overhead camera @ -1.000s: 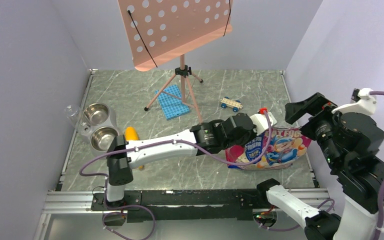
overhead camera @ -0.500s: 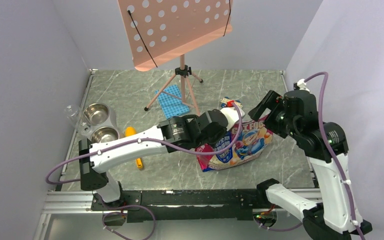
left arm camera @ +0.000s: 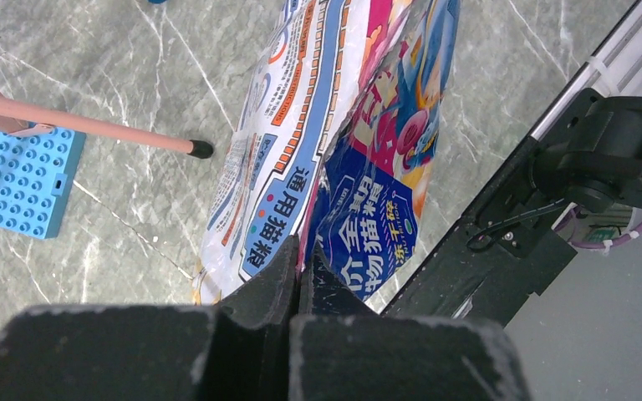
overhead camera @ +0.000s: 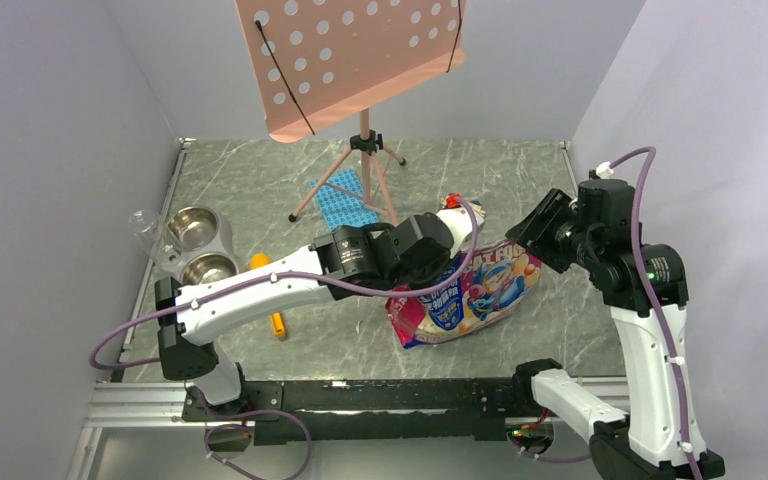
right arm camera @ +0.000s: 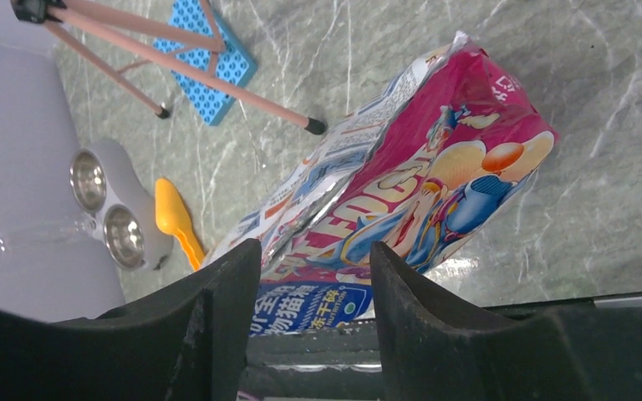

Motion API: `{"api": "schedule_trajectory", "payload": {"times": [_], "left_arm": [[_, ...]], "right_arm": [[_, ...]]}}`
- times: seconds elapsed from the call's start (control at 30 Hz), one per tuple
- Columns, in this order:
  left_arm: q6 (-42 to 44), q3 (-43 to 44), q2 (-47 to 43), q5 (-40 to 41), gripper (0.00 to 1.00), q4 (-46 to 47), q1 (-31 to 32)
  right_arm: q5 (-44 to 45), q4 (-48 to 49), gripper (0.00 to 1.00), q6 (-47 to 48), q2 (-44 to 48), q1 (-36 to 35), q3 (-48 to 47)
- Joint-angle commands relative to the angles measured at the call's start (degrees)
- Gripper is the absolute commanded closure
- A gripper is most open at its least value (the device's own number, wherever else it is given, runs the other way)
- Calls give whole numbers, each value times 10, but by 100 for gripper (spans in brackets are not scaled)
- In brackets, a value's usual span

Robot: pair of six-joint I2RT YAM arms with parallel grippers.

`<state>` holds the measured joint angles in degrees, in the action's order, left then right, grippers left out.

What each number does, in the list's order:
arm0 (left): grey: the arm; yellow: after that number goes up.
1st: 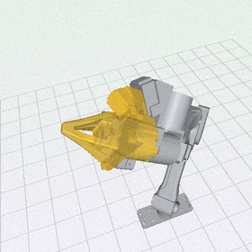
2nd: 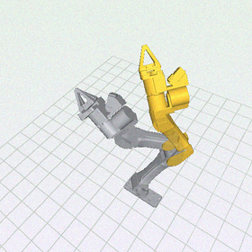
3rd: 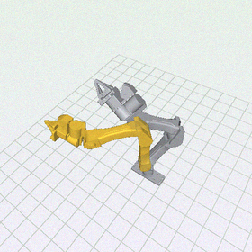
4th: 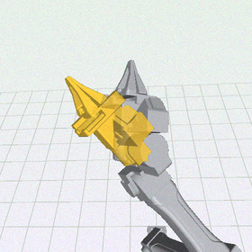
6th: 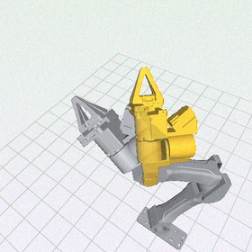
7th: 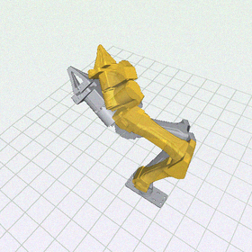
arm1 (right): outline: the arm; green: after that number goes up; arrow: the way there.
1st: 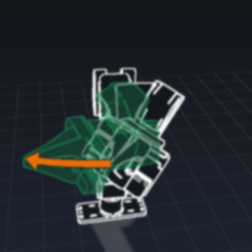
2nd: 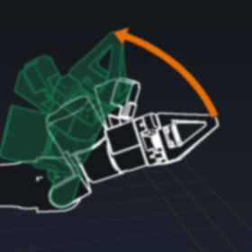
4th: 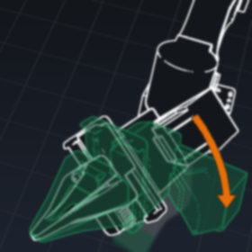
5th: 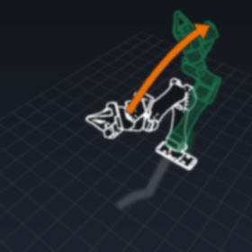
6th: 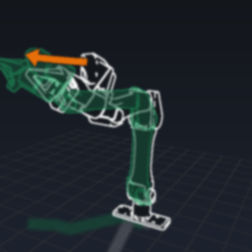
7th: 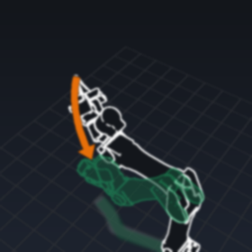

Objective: Serve the pet food

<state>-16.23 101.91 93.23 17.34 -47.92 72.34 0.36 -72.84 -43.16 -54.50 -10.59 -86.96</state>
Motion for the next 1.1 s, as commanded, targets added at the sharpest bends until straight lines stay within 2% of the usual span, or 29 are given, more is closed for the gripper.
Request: {"api": "schedule_trajectory", "payload": {"times": [0.0, 0.1, 0.2, 0.3, 0.33, 0.53, 0.6, 0.67, 0.73, 0.8, 0.9, 1.07], "left_arm": [[-10, 61, -15, -5, 100, 10, 1], [-3, 72, -9, -21, 100, 6, 0], [2, 94, 0, -91, 100, 1, -15], [-21, 113, 15, -170, 75, 3, -43], [-28, 117, 20, -185, 70, 6, -51], [-41, 173, 56, -208, 51, 27, -72], [-41, 179, 67, -216, 45, 46, -75], [-42, 186, 81, -220, 44, 58, -76], [-40, 196, 97, -222, 42, 65, -76], [-36, 204, 112, -216, 33, 66, -75], [-29, 207, 125, -198, 33, 79, -74], [-19, 225, 151, -176, 45, 96, -74]], "right_arm": [[-56, 17, 45, 39, 4, 3, 24], [-107, 62, 45, 29, 23, 3, 64], [-126, 86, 46, 19, 27, 3, 82], [-119, 88, 48, 28, 19, 3, 82], [-113, 90, 48, 30, 19, 3, 84], [-117, 126, 55, 14, 32, 3, 106], [-101, 122, 50, 9, 39, 3, 100], [-62, 97, 40, 6, 44, 3, 80], [4, 53, 33, 6, 45, 3, 49], [65, 13, 28, -3, 52, 3, 21], [95, -1, 20, 2, 79, 4, 27], [42, 5, 19, 5, 108, 3, 60]]}}
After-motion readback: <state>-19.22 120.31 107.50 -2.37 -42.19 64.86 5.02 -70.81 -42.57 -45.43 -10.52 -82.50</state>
